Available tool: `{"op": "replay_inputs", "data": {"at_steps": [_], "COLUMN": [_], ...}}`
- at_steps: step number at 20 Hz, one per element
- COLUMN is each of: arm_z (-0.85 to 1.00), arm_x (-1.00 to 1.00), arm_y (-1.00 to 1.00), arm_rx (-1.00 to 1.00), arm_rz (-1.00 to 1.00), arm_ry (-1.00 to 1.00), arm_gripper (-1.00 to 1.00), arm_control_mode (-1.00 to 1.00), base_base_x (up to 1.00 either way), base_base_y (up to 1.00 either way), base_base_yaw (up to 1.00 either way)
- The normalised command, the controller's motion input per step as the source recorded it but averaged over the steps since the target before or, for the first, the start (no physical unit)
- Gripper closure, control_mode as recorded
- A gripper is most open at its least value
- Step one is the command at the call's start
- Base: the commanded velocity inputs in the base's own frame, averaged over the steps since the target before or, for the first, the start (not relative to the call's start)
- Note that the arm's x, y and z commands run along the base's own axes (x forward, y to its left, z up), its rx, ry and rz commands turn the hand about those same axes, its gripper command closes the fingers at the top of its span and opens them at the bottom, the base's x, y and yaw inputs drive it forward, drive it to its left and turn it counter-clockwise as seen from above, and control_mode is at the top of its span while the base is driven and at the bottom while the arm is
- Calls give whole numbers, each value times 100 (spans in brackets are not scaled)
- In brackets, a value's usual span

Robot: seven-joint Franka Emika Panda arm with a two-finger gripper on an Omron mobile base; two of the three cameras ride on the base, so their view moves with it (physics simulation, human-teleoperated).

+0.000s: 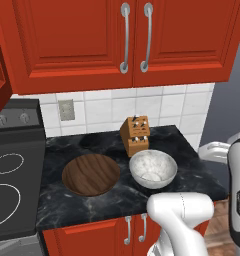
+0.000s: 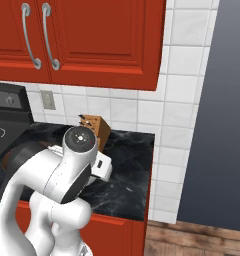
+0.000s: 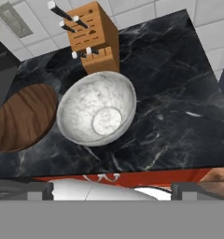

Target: Open the cabinet. Pick the bowls from the counter and place them in the cabinet. Then close the cabinet.

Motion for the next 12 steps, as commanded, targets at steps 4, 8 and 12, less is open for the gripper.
{"op": "replay_inputs", "data": {"at_steps": [4,8,12], "arm_z": [-14,-13,-17], "arm_x": [17,16,17], "arm_y": [0,1,2], "arm_rx": [0,0,0], "arm_rz": [0,0,0], "arm_ry": [0,0,0], "arm_gripper": [-100,-100,-100], "arm_control_mode": [-100,-100,-100], "base_base_x": [0,0,0], "base_base_y": [0,0,0], "base_base_yaw": [0,0,0]}}
